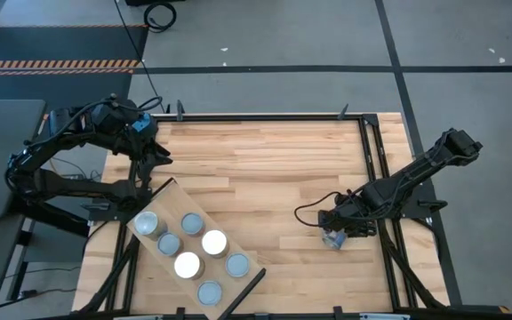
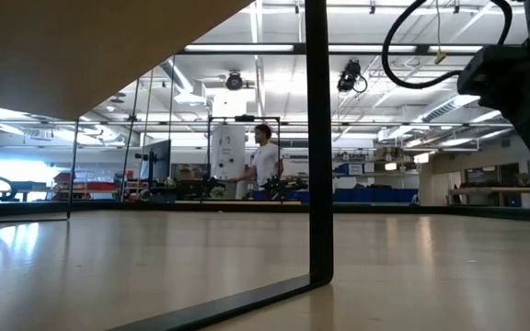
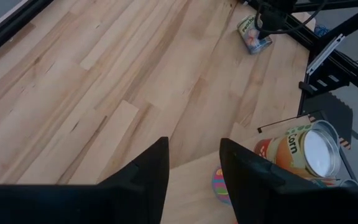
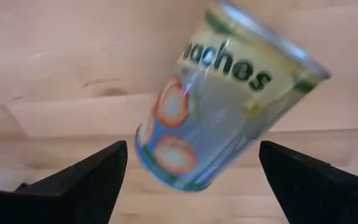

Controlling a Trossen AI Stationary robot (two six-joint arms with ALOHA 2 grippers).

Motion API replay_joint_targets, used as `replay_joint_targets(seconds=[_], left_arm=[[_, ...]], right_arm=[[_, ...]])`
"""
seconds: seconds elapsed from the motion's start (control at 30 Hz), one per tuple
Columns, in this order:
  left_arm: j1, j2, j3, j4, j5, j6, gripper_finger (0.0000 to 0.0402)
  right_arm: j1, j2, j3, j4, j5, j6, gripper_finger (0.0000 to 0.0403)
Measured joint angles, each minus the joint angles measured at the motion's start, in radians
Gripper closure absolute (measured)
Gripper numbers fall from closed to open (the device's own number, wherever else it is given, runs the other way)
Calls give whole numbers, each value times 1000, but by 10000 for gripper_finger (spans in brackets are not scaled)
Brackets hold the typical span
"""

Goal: Pick and place cans onto a shelf
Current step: Put the canned peaches on the shelf aligned with the other canned peaches

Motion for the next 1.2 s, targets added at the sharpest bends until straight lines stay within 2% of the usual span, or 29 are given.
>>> replay_joint_targets(seconds=[0.43, 0.63, 0.77, 0.9, 1.2], left_arm=[[0, 0, 0, 0, 0, -1, 253], [0, 0, 0, 0, 0, -1, 253], [0, 0, 0, 0, 0, 2, 253], [0, 0, 0, 1, 0, 22, 253], [0, 0, 0, 1, 0, 24, 253]], right_arm=[[-14, 0, 0, -19, -2, 56, 30], [-14, 0, 0, -49, -4, 86, 7], [-26, 0, -41, -24, -5, 143, 6], [-54, 7, -86, 96, 14, 165, 4], [-125, 12, -167, 93, 84, 141, 4]])
